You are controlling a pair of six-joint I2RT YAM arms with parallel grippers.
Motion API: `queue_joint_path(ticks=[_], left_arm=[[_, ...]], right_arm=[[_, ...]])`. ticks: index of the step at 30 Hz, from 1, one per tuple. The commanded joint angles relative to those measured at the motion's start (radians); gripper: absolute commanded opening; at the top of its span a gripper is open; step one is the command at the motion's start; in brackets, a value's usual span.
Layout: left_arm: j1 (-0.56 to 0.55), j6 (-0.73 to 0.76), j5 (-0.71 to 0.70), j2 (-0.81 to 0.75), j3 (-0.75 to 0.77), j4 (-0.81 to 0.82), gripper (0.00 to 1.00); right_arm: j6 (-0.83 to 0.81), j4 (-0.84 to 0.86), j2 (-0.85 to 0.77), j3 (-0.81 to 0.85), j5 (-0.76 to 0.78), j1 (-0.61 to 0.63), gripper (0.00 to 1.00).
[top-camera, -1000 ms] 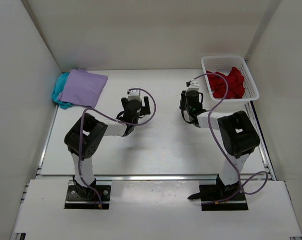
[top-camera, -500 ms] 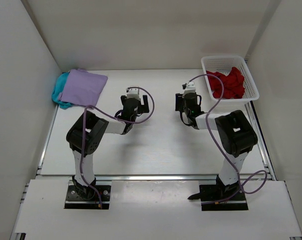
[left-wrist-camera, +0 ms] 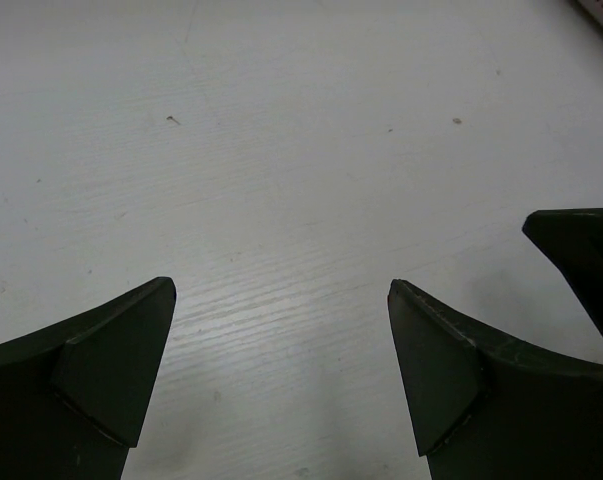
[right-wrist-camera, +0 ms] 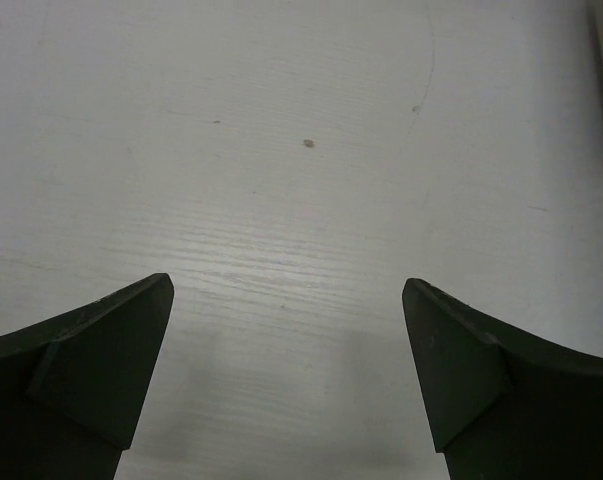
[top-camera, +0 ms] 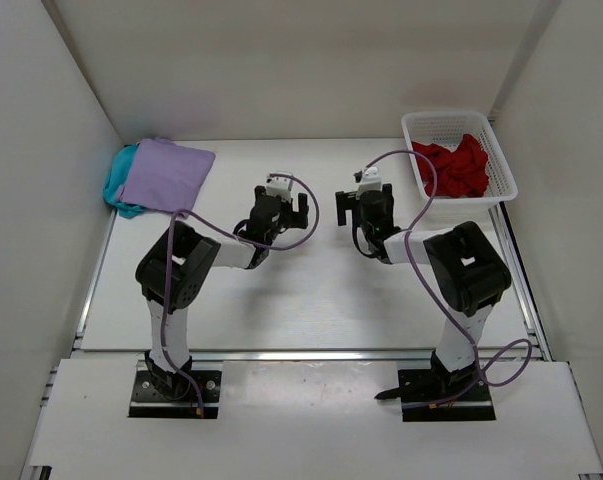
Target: Fold and stack the t-shirts
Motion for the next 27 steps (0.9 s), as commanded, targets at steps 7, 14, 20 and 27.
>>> queue_joint_path(ticks=[7,14,20,27], left_arm=[[0.135,-0.197,0.203,0.031,0.042,0.027,0.99],[0.1,-0.285,-0.024,-0.013,-0.015,0.019,0.98],[0.069,-0.251,-0.13,0.013,0.115,-0.197,0.81],[-0.043,-0.263,-0.29,0.012,0.337,-0.605,0.26]], right_arm=[[-0.054,0.054,0.002,0.055,0.096,0.042,0.99],[0.067,-0.028,0.002,0.09,0.101,-0.011,0.99],[0.063,0.113,-0.024,-0.008,0.303,0.052,0.88],[0.141,-0.386,0.073,0.344,0.239,0.031,0.01]])
